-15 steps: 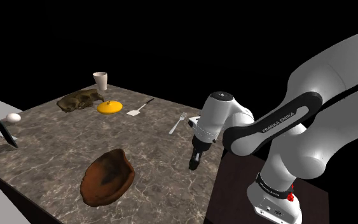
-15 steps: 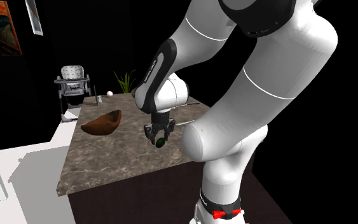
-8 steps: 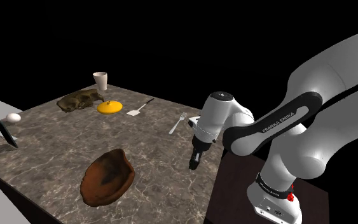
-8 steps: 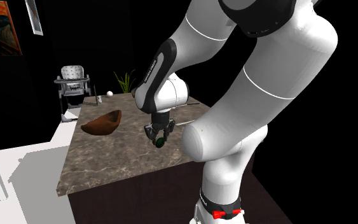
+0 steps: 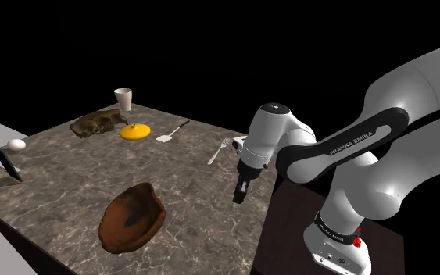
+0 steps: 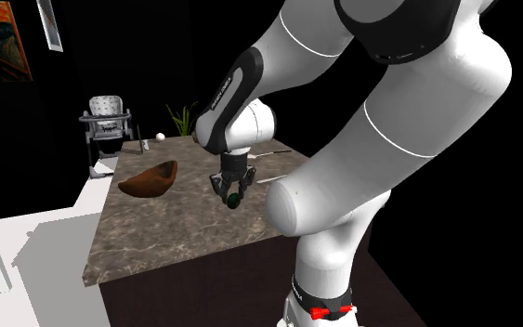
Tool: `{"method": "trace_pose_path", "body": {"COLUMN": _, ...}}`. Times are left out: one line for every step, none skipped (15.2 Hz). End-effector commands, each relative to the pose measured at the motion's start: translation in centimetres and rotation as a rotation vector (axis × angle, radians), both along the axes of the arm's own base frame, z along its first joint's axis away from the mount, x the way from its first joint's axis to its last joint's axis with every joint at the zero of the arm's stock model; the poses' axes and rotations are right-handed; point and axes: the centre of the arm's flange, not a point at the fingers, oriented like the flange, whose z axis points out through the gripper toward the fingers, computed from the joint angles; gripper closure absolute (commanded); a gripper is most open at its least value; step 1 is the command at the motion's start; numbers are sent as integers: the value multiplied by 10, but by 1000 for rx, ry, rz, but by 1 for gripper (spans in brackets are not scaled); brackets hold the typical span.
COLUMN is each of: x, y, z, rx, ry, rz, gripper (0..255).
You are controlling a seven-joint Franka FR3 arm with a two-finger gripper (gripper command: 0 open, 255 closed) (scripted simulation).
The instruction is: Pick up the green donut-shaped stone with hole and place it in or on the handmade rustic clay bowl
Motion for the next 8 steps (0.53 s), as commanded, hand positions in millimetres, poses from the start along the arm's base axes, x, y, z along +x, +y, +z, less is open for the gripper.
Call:
{"method": "trace_pose_path", "body": {"x": 0, "y": 0, "z": 10, "rx": 0, "ry": 1, "rz": 0, "gripper": 255}}
{"method": "trace_pose_path", "body": {"x": 0, "y": 0, "z": 16, "rx": 0, "ry": 1, "rz": 0, "gripper": 255}}
{"method": "trace_pose_path", "body": {"x": 0, "y": 0, "z": 21, "rx": 0, "ry": 1, "rz": 0, "gripper": 255}}
{"method": "trace_pose_path", "body": {"x": 0, "y": 0, "z": 26, "rx": 0, "ry": 1, "rz": 0, "gripper": 255}}
{"method": "trace_pose_path", "body": {"x": 0, "y": 0, "z": 31, "rx": 0, "ry": 1, "rz": 0, "gripper": 255}}
{"method": "trace_pose_path", "body": {"x": 0, "y": 0, "z": 37, "rx": 0, "ry": 1, "rz": 0, "gripper": 255}}
{"method": "trace_pose_path", "body": {"x": 0, "y": 0, "z": 42, "rx": 0, "ry": 1, "rz": 0, "gripper": 255}}
{"method": "trace_pose_path", "body": {"x": 0, "y": 0, "z": 47, "rx": 0, "ry": 1, "rz": 0, "gripper": 255}}
